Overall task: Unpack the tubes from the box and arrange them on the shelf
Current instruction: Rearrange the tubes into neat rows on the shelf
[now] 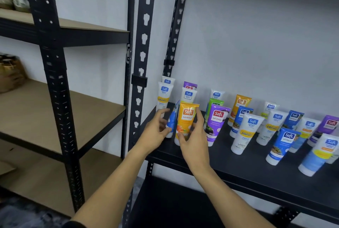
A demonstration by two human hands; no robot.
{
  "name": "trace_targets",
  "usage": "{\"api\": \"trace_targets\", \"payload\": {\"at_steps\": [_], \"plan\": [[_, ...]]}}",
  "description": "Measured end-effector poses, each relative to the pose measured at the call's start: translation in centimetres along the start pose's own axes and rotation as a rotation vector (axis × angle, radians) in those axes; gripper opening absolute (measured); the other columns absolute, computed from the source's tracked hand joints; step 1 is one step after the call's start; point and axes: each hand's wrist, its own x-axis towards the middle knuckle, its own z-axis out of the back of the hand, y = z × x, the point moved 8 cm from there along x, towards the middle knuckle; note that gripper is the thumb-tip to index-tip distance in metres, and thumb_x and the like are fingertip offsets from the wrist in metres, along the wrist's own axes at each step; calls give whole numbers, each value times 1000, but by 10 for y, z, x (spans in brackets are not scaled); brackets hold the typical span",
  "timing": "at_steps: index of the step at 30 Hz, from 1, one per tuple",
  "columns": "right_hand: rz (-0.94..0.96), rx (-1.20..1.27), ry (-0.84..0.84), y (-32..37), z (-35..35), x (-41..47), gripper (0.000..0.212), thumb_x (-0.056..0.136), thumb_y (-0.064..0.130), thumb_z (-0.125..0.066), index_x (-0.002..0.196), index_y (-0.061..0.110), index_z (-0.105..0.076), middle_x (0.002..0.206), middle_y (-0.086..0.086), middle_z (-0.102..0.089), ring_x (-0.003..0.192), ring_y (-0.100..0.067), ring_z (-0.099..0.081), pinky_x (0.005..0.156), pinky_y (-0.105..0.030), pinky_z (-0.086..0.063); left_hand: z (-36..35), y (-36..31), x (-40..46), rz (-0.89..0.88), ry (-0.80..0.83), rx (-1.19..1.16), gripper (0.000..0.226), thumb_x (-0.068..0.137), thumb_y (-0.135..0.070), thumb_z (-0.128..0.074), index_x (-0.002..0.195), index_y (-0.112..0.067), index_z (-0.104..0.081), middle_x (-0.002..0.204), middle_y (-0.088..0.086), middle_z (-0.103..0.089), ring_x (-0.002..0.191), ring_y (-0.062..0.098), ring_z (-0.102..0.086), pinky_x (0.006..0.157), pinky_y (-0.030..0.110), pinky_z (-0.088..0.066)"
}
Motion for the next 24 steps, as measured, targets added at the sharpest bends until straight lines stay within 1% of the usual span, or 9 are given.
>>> {"api": "trace_targets", "payload": {"at_steps": [2,3,5,7,11,13,17,19,24], "plan": [[-4,-10,0,-1,-1,0,93,89,16,-73,152,43,-10,134,7,-52,117,-4,-54,83,-18,-50,6,1,1,14,-95,14,61,93,-12,-64,138,-42,-35,105,-7,-60,93,1,-61,80,19,-52],[-3,-15,-3,-2,-2,-1,93,89,16,-73,153,42,-10,134,7,-52,116,-4,-54,83,-18,-50,8,2,2,26,-146,25,62,93,-12,-64,140,-39,-34,110,-6,-58,95,3,-61,80,20,-53],[6,-26,-15,-2,-2,-2,93,89,17,-73,153,41,-10,135,6,-51,118,-6,-54,87,-26,-54,12,3,3,55,-240,41,64,93,-12,-63,143,-35,-30,124,1,-53,108,13,-59,85,25,-54],[18,-37,-27,-2,-2,-3,92,89,19,-73,152,42,-10,136,5,-51,120,-8,-53,92,-33,-55,14,3,4,72,-309,63,67,93,-12,-64,145,-33,-26,133,4,-46,118,18,-55,87,30,-55],[25,-42,-30,-3,-4,-3,93,90,21,-73,152,45,-8,140,5,-49,124,-8,-52,95,-34,-54,19,1,1,121,-415,130,70,93,-9,-62,147,-28,-22,137,6,-42,123,17,-51,82,32,-54],[27,-54,-36,-4,-5,-3,95,89,21,-73,152,46,-6,140,5,-49,124,-8,-52,93,-31,-54,18,4,-2,176,-429,153,71,94,-8,-61,148,-27,-20,139,6,-42,124,17,-51,81,34,-54],[49,-51,-65,-5,-5,-4,93,90,20,-73,152,45,-9,140,7,-49,122,-5,-53,85,-16,-49,17,5,-5,230,-429,180,68,95,-12,-61,148,-24,-20,137,5,-43,123,18,-52,81,36,-55],[61,-57,-80,-4,-6,-5,93,90,21,-73,153,45,-9,142,7,-48,124,-6,-52,86,-20,-51,18,7,-5,243,-428,169,68,95,-15,-61,149,-23,-20,138,6,-44,122,19,-54,83,37,-56],[71,-71,-98,-3,-8,-6,95,89,23,-73,151,50,-7,142,5,-49,124,-12,-55,93,-40,-57,19,8,-6,206,-416,149,73,96,-15,-60,153,-22,-15,142,6,-43,121,19,-55,84,36,-58]]}}
